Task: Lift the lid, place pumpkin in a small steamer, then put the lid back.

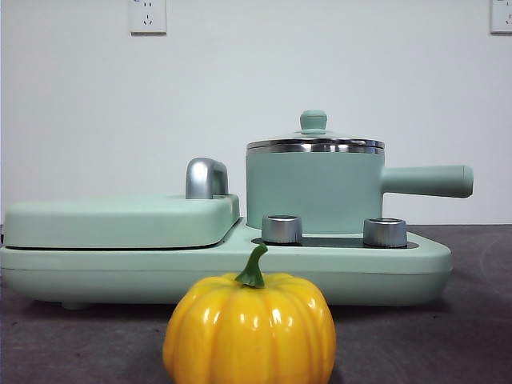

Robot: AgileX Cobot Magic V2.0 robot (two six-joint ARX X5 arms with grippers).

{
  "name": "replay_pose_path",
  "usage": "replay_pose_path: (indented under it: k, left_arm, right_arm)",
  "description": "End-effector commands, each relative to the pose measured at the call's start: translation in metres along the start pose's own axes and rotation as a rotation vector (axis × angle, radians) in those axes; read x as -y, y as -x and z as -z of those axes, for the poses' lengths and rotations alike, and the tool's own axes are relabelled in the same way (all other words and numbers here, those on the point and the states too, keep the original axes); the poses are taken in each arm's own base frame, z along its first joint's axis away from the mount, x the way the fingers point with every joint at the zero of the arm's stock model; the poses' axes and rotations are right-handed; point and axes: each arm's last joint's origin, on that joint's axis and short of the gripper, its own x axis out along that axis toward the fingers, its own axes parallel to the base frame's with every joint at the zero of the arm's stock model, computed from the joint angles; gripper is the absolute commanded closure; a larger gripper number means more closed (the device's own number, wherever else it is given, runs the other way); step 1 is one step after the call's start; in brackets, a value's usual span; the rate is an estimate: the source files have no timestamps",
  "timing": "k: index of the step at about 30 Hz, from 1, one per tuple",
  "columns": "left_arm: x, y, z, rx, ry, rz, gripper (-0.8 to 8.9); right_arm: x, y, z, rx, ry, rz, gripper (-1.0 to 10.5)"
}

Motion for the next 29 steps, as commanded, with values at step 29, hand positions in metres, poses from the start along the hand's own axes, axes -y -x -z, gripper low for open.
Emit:
replay_pose_path:
  k: [29]
  left_arm:
    - [0.061,0.015,-0.153,-0.224,0.021,0.544,7.95]
  right_arm:
    - [-0.040,0.064,-0.156,-0.209,-0.109,-0.526,9.3]
